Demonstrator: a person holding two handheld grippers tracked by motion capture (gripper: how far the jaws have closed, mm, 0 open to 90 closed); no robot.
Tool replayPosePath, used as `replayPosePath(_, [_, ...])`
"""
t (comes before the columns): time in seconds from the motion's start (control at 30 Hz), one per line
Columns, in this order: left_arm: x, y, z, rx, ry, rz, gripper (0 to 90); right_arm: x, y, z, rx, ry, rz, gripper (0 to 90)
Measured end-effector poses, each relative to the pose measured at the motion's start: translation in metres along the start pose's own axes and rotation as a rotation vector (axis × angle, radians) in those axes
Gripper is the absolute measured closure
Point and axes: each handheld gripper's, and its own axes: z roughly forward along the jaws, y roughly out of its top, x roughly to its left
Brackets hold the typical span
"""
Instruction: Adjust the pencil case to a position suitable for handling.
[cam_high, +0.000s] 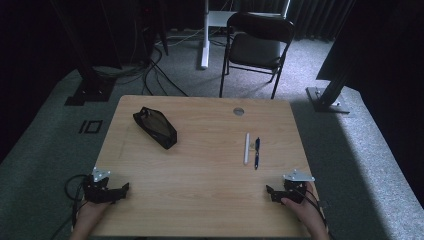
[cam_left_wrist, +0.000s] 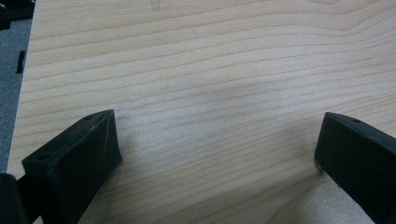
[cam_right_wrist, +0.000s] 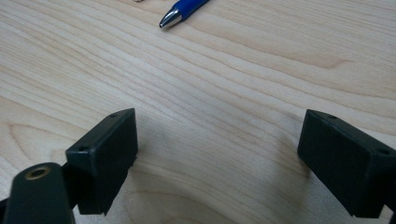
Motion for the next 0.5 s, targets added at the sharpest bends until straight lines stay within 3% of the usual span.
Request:
replayPosePath(0.23, [0.0, 0.0, 0.0, 0.0, 0.0, 0.0, 0.3, 0.0001, 0.0002, 0.0001, 0.0, -0.002, 0.003, 11.8])
replayPosePath(0.5, [0.0, 0.0, 0.0, 0.0, 0.0, 0.0, 0.3, -0.0014, 0.0029, 0.0024, -0.004, -0.037, 0.048, 12.2])
